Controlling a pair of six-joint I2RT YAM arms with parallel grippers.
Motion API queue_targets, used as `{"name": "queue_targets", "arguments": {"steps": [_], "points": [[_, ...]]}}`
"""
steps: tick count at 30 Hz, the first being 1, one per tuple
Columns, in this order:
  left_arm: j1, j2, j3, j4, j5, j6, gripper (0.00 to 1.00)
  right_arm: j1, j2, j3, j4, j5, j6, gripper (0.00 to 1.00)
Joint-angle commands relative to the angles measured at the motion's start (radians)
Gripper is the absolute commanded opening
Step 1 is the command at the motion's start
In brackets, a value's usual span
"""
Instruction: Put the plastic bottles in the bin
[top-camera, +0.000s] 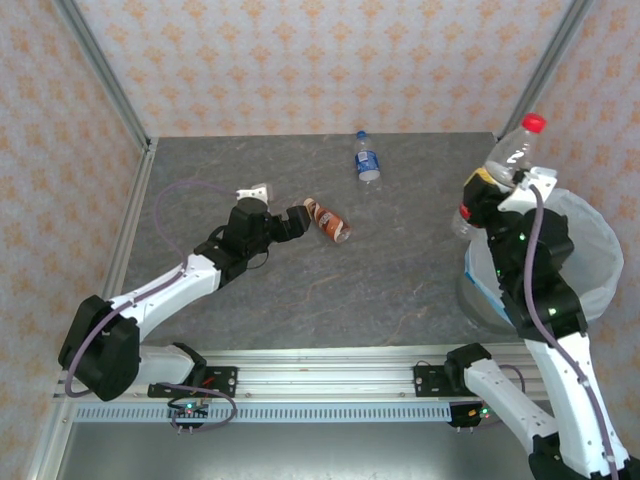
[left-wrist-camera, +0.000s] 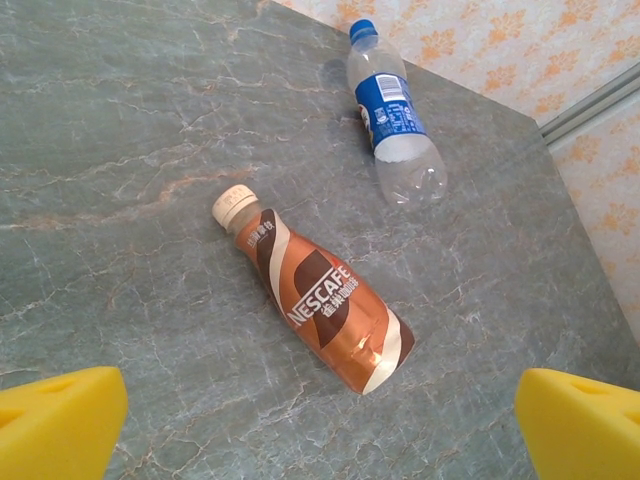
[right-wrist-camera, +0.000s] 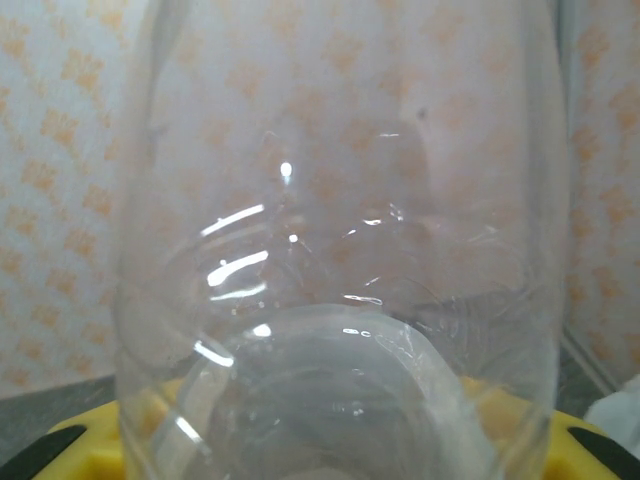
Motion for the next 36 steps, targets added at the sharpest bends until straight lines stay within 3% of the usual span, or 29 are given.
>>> {"name": "queue_targets", "arguments": {"steps": [1, 9, 17, 30, 36], "points": [[0.012, 0.021, 0.035, 0.029, 0.018, 0.010, 1.00, 0.005, -0.030, 0.033, -0.026, 0.199, -0.071, 0.29], [0.011, 0.044, 0.056, 0.017, 0.025, 0.012, 1.00, 0.004, -0.001, 0.061, -0.101, 0.474, -0.116, 0.28], [0.012, 0.049, 0.065, 0.006, 0.030, 0.010, 1.00, -0.040, 0.008, -0.037, -0.034, 0.588, -0.143, 0.31], [0.011, 0.021, 0.051, -0.025, -0.004, 0.009, 1.00, -0.239, 0.011, -0.153, -0.035, 0.445, -0.041, 0.32], [0.011, 0.013, 0.048, -0.035, -0.012, 0.010, 1.00, -0.302, 0.026, -0.208, -0.021, 0.365, 0.012, 0.39]]}}
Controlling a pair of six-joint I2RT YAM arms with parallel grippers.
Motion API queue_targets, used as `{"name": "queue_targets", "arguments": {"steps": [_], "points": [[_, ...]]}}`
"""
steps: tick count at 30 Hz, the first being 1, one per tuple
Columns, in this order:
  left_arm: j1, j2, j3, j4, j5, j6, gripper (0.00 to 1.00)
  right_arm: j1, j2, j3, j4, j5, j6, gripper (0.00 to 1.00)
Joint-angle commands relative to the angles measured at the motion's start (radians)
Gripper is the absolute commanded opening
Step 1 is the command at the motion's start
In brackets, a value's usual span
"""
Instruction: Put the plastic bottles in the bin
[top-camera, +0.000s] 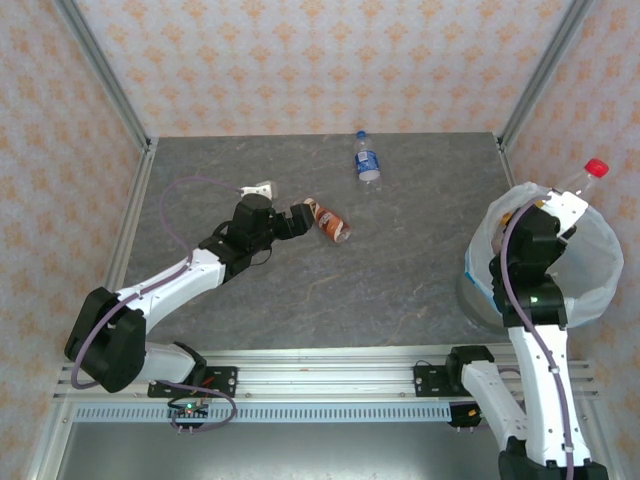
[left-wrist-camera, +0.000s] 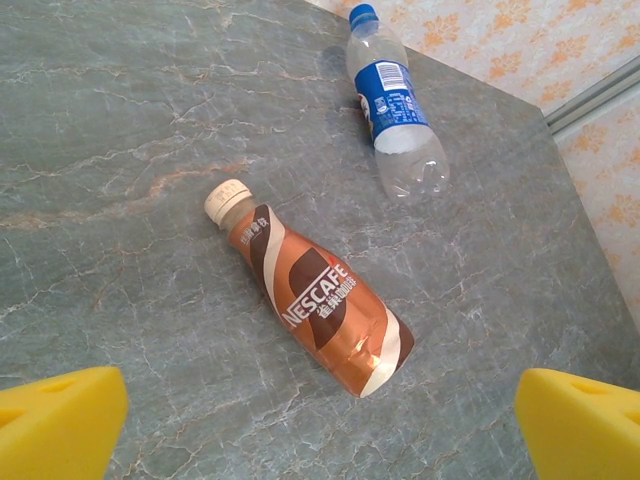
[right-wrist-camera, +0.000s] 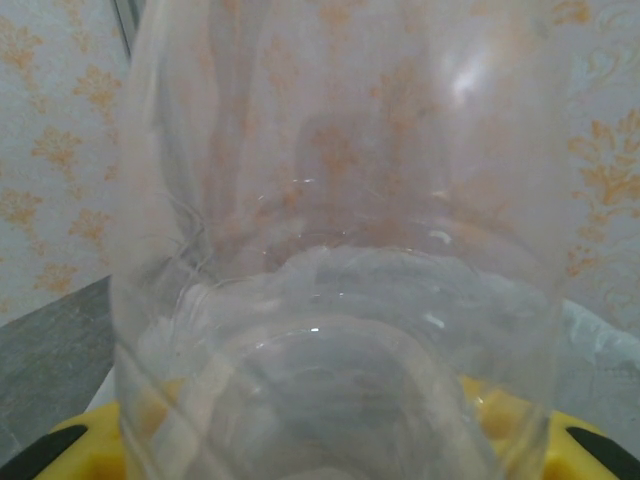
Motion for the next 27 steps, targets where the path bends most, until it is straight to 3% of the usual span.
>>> {"name": "queue_targets", "arguments": {"steps": [1, 3, 8, 14, 18, 27], "points": [[0.010, -0.031, 0.010, -0.021, -0.027, 0.008, 1.00, -0.017, 0.011, -0.022, 0.020, -0.072, 0.050, 0.40], [0.012, -0.031, 0.009, -0.023, -0.029, 0.008, 1.00, -0.019, 0.024, -0.016, 0.000, -0.093, 0.056, 0.44], [0.011, -0.025, 0.009, -0.018, -0.029, 0.005, 1.00, -0.019, 0.031, -0.010, -0.033, -0.085, 0.090, 0.70], [0.012, -0.013, 0.015, -0.014, -0.023, 0.002, 1.00, -0.019, 0.048, 0.030, -0.107, -0.065, 0.114, 0.84], [0.011, -0.008, 0.017, -0.012, -0.022, 0.002, 1.00, -0.018, 0.047, 0.047, -0.124, -0.033, 0.123, 0.99], [0.011, -0.007, 0.014, -0.012, -0.022, 0.001, 1.00, -0.019, 0.038, 0.061, -0.126, -0.015, 0.142, 0.99]]}}
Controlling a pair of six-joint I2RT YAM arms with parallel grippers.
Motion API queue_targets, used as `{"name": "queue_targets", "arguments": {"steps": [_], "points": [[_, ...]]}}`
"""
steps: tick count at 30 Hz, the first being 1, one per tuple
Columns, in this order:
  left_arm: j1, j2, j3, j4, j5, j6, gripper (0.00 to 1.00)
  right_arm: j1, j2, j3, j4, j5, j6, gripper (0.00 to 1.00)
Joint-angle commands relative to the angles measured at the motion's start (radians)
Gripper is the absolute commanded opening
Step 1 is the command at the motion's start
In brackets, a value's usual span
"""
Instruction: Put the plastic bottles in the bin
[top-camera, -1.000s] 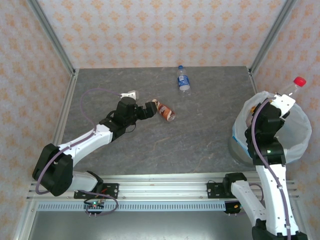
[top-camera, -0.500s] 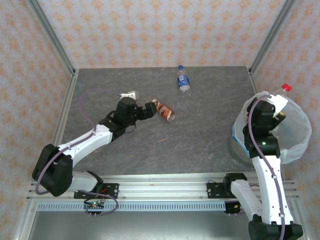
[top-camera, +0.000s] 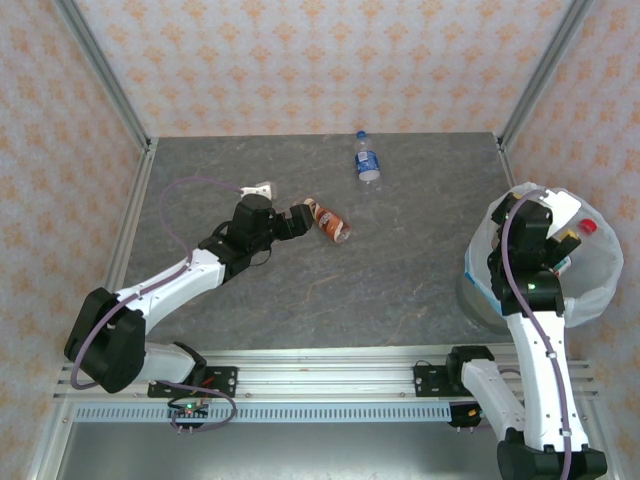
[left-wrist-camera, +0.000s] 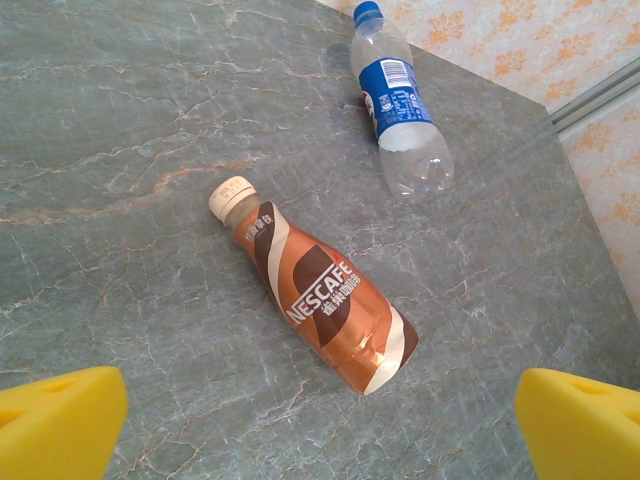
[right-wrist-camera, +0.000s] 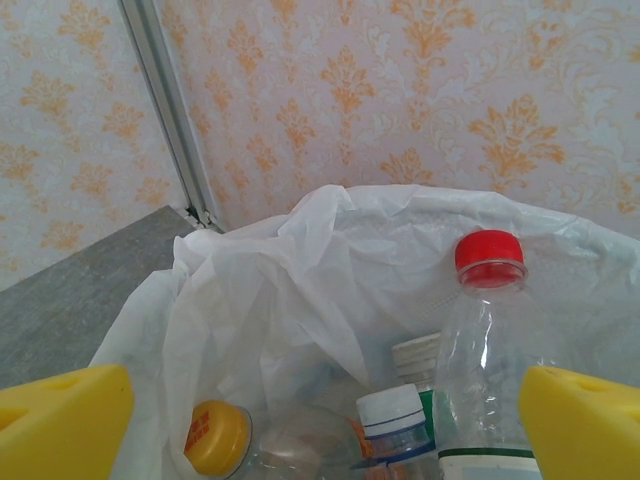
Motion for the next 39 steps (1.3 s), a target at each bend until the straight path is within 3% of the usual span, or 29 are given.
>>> {"name": "queue_targets", "arguments": {"steps": [1, 15, 27, 31, 39], "points": [[0.012, -0.006, 0.013, -0.003, -0.019, 0.001, 1.00, -0.002, -0.012, 0.033, -0.022, 0.033, 0.019, 0.99], [0.011, 0.002, 0.023, -0.003, -0.016, 0.003, 1.00, -0.002, -0.040, 0.036, 0.013, -0.037, -0.008, 0.99], [0.011, -0.015, 0.004, 0.006, -0.076, -0.027, 1.00, 0.002, 0.003, 0.059, 0.046, -0.695, -0.065, 0.99], [0.012, -0.043, -0.013, -0.007, -0.119, -0.034, 1.00, 0.048, 0.048, 0.075, 0.034, -0.768, -0.065, 0.99], [0.011, -0.071, -0.025, -0.063, -0.227, -0.090, 1.00, 0.222, 0.163, 0.068, 0.106, -0.768, -0.052, 0.99]]}}
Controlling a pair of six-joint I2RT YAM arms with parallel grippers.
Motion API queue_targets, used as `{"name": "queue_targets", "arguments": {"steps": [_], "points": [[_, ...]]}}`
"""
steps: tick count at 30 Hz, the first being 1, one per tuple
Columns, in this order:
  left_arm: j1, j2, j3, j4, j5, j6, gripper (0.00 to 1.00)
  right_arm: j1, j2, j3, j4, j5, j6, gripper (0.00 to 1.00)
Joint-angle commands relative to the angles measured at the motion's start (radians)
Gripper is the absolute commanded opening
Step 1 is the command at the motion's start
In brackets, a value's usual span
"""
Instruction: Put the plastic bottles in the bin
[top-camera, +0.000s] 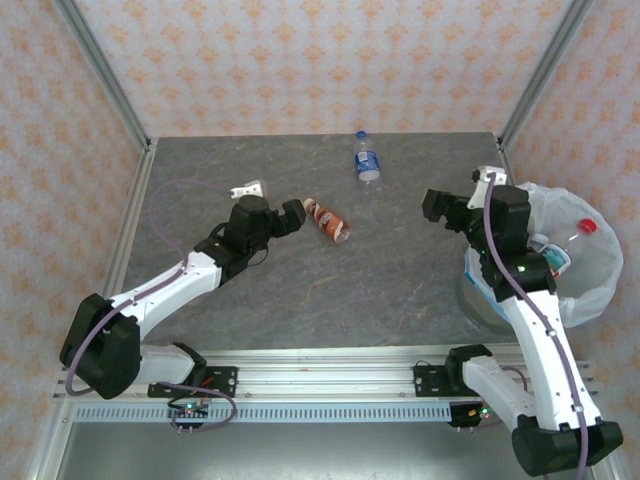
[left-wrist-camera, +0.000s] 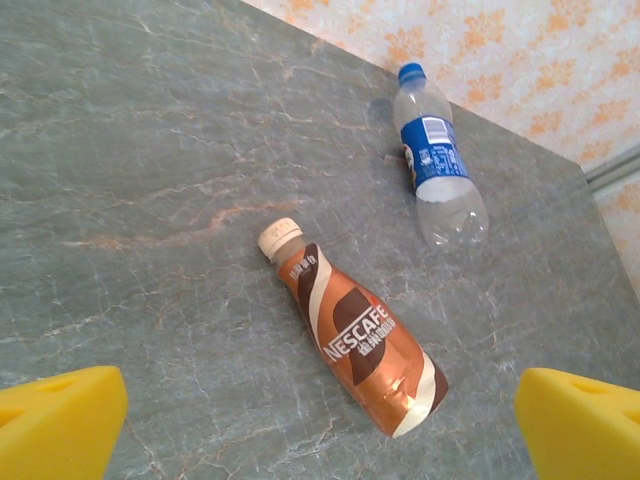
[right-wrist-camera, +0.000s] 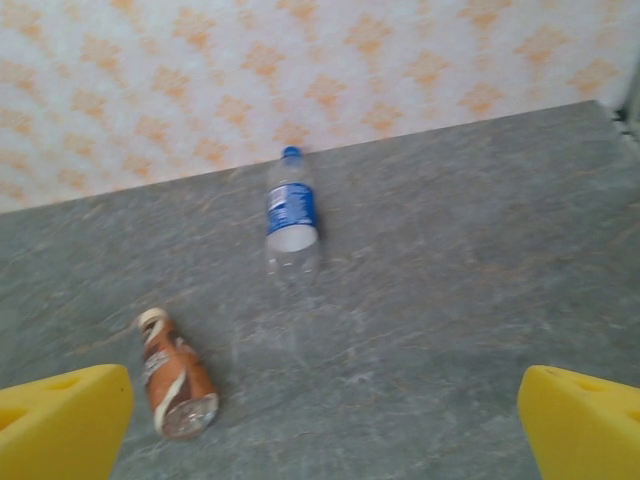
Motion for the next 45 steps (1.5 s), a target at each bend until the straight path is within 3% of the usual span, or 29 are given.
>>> {"name": "queue_targets", "arguments": {"steps": [1, 4, 8, 23, 36, 45], "points": [[0.012, -0.028, -0.001, -0.083, -0.115, -0.069, 1.00, 0.084, 0.067, 0.014, 0.072, -0.038, 0.008, 0.99], [0.021, -0.019, 0.025, -0.165, -0.162, -0.121, 1.00, 0.194, 0.177, -0.006, 0.149, -0.016, 0.008, 0.99], [0.037, -0.017, 0.017, -0.206, -0.167, -0.162, 1.00, 0.310, 0.351, 0.044, 0.167, 0.143, -0.047, 0.99], [0.064, -0.070, -0.026, -0.298, -0.216, -0.188, 1.00, 0.321, 0.795, 0.269, 0.179, 0.334, -0.021, 0.99], [0.076, -0.108, -0.046, -0.318, -0.232, -0.184, 1.00, 0.190, 1.113, 0.583, -0.010, 0.112, -0.145, 0.99], [0.088, -0.138, -0.053, -0.339, -0.249, -0.175, 1.00, 0.173, 1.381, 0.940, -0.178, 0.110, -0.172, 0.99]]}}
